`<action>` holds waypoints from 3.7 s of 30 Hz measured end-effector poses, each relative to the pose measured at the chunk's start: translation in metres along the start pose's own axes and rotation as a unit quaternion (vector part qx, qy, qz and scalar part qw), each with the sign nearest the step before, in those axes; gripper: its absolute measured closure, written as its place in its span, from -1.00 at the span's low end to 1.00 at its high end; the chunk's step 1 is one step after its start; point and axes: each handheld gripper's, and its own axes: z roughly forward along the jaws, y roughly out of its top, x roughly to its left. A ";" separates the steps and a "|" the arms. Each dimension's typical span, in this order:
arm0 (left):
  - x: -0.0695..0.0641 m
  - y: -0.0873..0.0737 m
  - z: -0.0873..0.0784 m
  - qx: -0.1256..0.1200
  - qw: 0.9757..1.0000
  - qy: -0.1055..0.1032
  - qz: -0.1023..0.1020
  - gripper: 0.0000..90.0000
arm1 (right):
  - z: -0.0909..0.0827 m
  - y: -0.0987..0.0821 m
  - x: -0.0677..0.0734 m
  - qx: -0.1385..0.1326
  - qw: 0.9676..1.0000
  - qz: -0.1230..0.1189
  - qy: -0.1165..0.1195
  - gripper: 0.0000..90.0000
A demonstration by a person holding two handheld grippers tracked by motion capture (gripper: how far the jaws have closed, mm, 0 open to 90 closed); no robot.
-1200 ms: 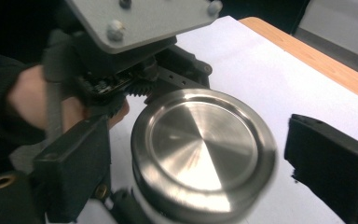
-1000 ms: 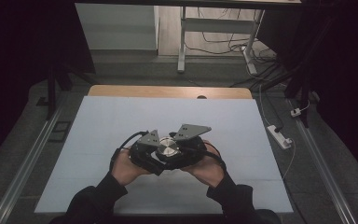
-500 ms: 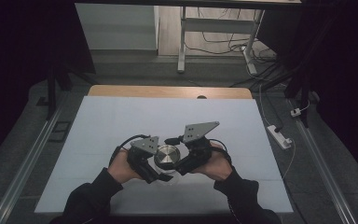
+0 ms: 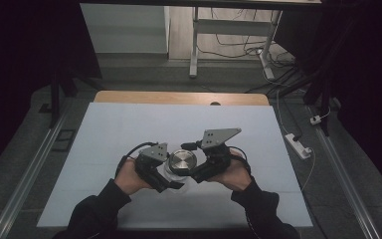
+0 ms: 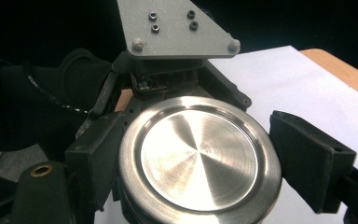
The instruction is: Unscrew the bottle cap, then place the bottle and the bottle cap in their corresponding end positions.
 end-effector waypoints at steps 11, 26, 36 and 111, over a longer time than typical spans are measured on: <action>0.006 -0.003 -0.004 0.000 0.999 0.034 -0.019 -0.67 | -0.003 0.000 0.001 -0.003 1.000 0.004 -0.024 -0.56; 0.016 -0.010 -0.014 -0.012 0.994 0.095 -0.061 -0.66 | 0.000 0.000 0.011 -0.005 1.000 0.001 -0.030 -0.56; 0.020 -0.012 -0.019 -0.017 0.991 0.112 -0.070 -0.67 | 0.002 -0.001 0.019 -0.007 1.000 -0.005 -0.026 -0.56; 0.089 -0.002 0.024 -0.026 0.976 0.196 -0.094 -0.66 | 0.037 -0.086 0.035 0.038 0.997 0.031 -0.057 -0.56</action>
